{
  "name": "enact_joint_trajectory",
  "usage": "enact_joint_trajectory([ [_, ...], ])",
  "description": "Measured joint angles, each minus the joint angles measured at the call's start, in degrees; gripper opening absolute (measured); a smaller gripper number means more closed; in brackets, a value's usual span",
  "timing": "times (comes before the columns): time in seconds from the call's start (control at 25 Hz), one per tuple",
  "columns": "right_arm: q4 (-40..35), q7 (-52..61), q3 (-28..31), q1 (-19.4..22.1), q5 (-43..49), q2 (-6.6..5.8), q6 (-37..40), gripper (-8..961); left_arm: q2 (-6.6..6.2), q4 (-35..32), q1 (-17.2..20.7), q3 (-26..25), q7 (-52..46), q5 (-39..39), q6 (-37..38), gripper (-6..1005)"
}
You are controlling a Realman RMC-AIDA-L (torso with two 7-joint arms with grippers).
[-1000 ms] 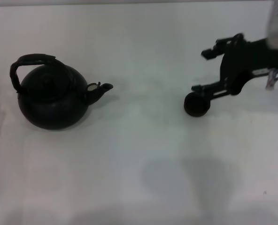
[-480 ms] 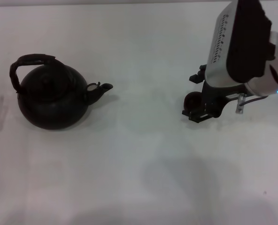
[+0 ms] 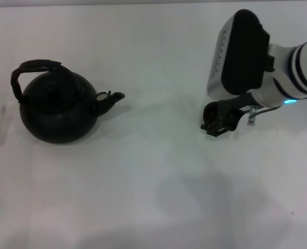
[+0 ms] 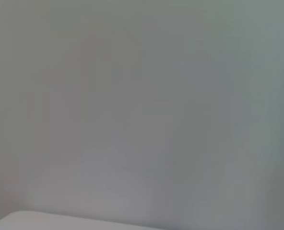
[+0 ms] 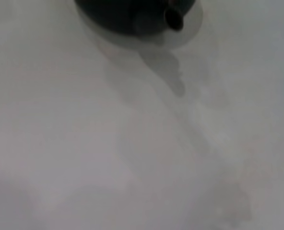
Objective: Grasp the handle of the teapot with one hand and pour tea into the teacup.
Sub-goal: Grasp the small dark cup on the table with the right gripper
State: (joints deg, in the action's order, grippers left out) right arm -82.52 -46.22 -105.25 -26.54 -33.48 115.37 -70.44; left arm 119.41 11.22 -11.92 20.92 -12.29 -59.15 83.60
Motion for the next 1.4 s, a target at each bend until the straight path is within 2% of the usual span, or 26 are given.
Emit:
enact_joint_trajectory([
  [0.24, 2.0, 2.6, -2.8, -1.3, 3.5, 0.03, 1.8, 838, 0.04, 0.0, 0.0, 0.0, 0.0, 0.0, 0.0, 859],
  [0.96, 7.7, 4.4, -2.4, -3.6, 3.7, 0.03, 2.0, 784, 0.03, 0.0, -0.3, 0.0, -0.1, 0.0, 0.0, 859],
  [1.4, 8.1, 5.6, -2.5, -3.7, 3.4, 0.03, 1.9, 751, 0.03, 0.0, -0.1, 0.0, -0.1, 0.0, 0.0, 859],
])
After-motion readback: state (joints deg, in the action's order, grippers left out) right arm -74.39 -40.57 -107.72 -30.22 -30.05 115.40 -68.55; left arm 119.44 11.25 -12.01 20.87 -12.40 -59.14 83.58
